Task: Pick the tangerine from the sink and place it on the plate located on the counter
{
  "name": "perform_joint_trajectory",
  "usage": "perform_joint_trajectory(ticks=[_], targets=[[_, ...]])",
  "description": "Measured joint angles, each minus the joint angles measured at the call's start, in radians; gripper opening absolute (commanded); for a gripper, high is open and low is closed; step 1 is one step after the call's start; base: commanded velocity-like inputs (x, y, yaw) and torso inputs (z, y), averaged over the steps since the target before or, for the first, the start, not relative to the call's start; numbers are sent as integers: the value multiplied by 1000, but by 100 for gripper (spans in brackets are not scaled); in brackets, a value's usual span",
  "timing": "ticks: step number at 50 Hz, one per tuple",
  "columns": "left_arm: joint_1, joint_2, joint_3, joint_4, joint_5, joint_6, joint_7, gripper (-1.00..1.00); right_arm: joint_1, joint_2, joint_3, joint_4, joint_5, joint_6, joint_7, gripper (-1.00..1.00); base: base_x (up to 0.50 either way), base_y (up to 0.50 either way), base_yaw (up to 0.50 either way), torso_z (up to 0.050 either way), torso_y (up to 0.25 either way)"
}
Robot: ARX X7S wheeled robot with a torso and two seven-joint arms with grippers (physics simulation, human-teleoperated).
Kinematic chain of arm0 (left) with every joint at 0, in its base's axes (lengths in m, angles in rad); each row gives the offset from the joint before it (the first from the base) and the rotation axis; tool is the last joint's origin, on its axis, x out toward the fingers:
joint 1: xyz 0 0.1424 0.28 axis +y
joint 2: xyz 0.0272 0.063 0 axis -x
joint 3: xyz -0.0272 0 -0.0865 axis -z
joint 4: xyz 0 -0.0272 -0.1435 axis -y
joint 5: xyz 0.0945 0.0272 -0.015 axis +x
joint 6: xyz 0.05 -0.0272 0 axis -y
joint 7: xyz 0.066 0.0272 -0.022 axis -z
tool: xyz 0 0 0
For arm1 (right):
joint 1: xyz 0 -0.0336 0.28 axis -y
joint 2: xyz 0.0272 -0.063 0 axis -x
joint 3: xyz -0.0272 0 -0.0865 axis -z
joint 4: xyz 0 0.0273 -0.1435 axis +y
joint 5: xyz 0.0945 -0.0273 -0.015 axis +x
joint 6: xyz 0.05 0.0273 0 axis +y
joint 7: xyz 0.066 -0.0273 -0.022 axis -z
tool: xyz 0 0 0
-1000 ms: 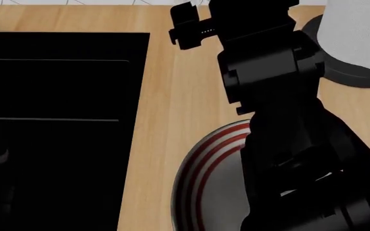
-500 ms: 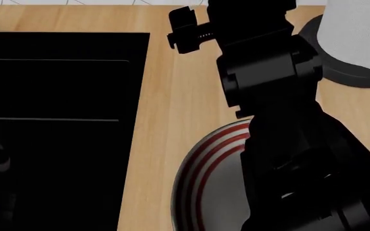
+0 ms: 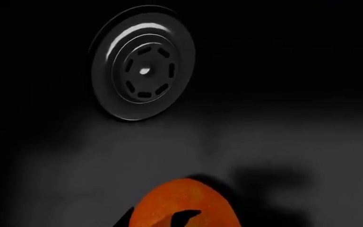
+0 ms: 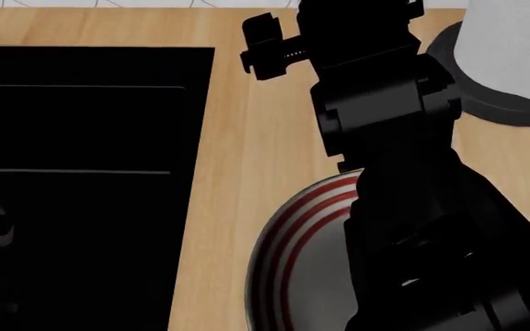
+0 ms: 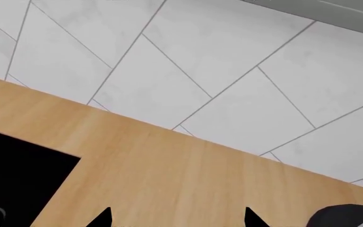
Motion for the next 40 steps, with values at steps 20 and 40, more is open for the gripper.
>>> perform_joint_trajectory(ticks=[20, 40], targets=[[33, -13, -11, 136, -3, -44, 29, -100, 2, 1, 33, 0, -32, 4, -3, 100, 0, 0, 0, 0, 0], [70, -35, -30, 602, -61, -290, 78, -100, -3, 3, 119, -1, -118, 11, -14, 100, 0, 0, 0, 0, 0]])
